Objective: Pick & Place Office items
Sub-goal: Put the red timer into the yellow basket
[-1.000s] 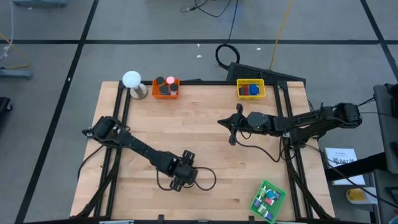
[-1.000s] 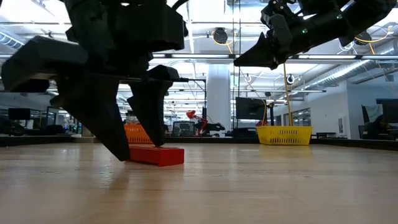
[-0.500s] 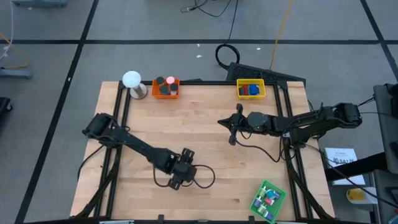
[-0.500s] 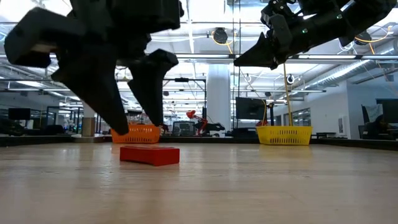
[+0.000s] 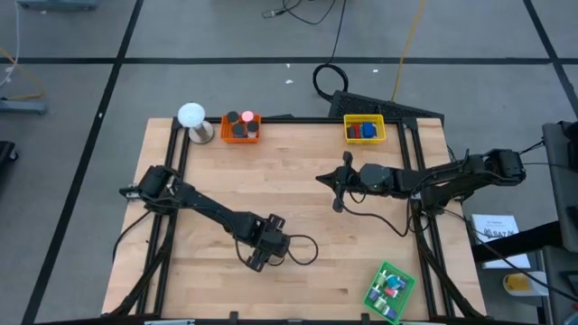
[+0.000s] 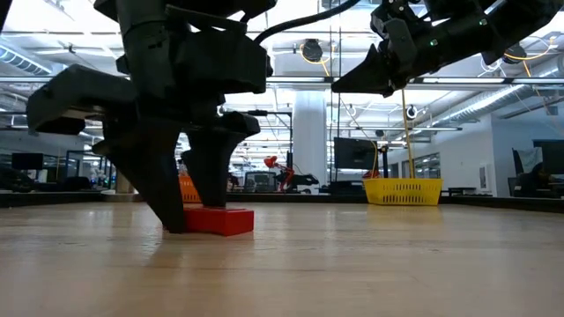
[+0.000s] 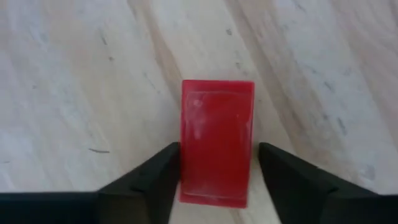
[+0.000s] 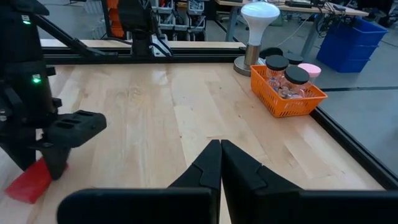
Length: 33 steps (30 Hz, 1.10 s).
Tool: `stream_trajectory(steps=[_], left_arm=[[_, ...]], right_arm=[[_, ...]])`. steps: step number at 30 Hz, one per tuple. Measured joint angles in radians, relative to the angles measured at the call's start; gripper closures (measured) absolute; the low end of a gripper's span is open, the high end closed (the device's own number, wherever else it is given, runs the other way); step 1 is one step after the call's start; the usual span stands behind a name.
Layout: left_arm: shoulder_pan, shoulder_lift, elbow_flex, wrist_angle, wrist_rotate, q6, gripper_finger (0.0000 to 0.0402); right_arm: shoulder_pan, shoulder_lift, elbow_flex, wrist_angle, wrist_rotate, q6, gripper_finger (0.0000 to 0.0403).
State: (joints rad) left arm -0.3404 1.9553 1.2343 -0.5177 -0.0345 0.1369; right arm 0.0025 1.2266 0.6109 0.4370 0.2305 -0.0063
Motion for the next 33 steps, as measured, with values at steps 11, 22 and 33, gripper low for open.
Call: stream_trajectory(steps=[11,22,33], left_arm=[[0.073,-0.011,-0.003,0.128,-0.023,0.057,0.0252],[0.34,0.003,-0.001,0.669,0.004,0.067,0.0252],[0.504,0.129,0.104,0.715,0.065,-0.03,0.0252]], right_arm=[[0.022,-0.056,0.0,-0.077,0.012,-0.004,0.0403],[0.168,-0.363,-0.106,-0.318,0.502,0.09,0.0403],[0.169,-0.488,-0.199,-0.205,0.502,0.067,0.0403]])
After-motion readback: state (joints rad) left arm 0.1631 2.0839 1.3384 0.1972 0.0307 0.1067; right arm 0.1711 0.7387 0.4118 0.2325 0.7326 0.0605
